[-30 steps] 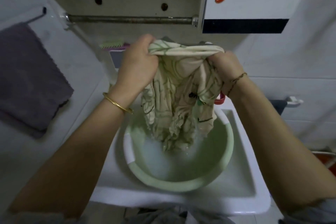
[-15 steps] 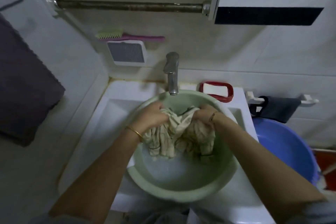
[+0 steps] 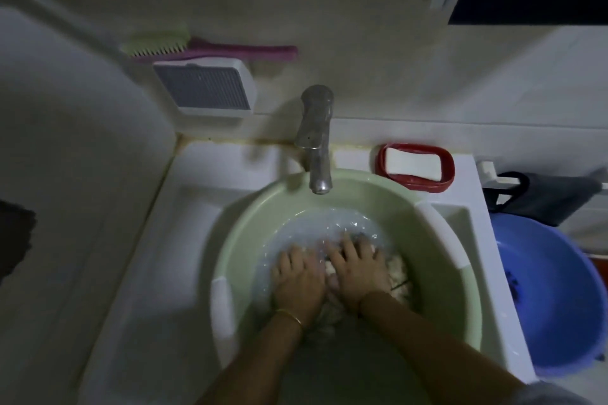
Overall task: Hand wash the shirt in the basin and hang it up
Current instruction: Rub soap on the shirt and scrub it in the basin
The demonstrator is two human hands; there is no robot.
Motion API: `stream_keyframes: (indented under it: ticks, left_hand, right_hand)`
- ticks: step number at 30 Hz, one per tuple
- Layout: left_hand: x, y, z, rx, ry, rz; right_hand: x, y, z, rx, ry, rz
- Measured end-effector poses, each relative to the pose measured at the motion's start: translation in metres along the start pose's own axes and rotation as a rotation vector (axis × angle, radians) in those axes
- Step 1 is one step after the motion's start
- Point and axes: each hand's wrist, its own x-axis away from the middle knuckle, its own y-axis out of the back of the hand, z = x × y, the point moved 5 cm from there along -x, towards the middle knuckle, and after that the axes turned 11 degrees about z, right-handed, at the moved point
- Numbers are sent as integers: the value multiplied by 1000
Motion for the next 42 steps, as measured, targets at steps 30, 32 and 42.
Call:
stream_keyframes:
  ticks: [30, 32, 42]
  left_hand:
    - [-11, 62, 18, 241, -105, -175]
    - [-4, 73, 23, 182, -118, -80]
    - [60, 153, 27, 394, -331, -198]
  right_hand:
    - [1, 43, -55, -393, -115, 133]
    - [14, 49, -63, -428, -106, 129]
    - [80, 107, -71, -741, 106, -218]
